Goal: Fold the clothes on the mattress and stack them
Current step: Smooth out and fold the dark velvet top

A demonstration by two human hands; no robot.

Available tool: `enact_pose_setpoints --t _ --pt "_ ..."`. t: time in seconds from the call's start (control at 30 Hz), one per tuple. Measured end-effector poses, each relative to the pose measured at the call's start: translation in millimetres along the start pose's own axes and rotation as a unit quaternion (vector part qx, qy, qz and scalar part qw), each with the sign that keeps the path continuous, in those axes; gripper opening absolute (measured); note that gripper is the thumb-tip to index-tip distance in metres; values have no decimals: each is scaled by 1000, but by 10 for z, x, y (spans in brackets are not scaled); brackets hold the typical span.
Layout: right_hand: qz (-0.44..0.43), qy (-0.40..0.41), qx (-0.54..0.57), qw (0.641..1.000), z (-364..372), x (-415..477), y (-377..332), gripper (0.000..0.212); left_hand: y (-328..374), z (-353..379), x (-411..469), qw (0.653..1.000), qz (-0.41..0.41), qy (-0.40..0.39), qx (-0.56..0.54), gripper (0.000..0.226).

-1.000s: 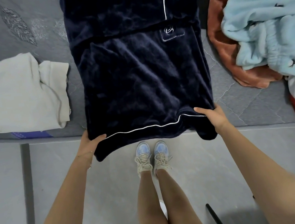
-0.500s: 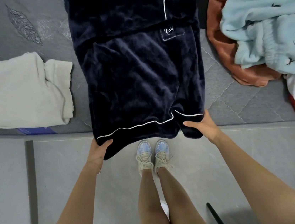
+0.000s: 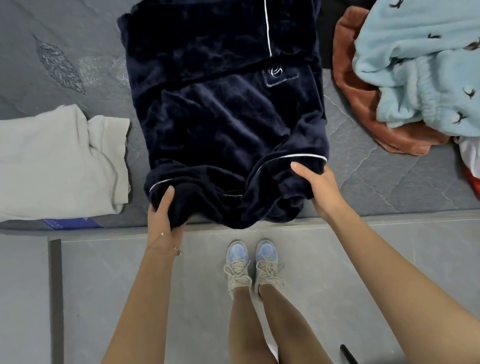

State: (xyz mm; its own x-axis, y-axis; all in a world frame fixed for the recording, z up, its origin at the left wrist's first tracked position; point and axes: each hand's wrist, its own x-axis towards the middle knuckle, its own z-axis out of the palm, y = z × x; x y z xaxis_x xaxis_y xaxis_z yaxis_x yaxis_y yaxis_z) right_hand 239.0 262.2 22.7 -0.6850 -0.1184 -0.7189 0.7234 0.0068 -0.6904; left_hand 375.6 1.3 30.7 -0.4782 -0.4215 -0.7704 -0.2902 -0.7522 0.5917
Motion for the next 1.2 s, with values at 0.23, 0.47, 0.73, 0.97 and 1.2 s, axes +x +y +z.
enact_pose_setpoints --t 0.23,0.47,0.73,0.97,1.2 --pt "-5 -13 68 998 405 273 -551 44 468 569 296 998 15 -45 -48 50" --pt "24 46 95 994 747 617 -1062 40 956 1023 714 992 0 -70 -103 50" --pt "-58 145 199 967 1068 1089 -1765 18 1706 1345 1280 981 -25 -66 -180 43" --pt "-63 197 283 937 1110 1521 -2324 41 2286 1441 1780 974 -49 -74 -208 30" --pt "-97 199 208 953 1296 2068 -2685 15 2502 1871 2311 982 -47 -42 -178 54"
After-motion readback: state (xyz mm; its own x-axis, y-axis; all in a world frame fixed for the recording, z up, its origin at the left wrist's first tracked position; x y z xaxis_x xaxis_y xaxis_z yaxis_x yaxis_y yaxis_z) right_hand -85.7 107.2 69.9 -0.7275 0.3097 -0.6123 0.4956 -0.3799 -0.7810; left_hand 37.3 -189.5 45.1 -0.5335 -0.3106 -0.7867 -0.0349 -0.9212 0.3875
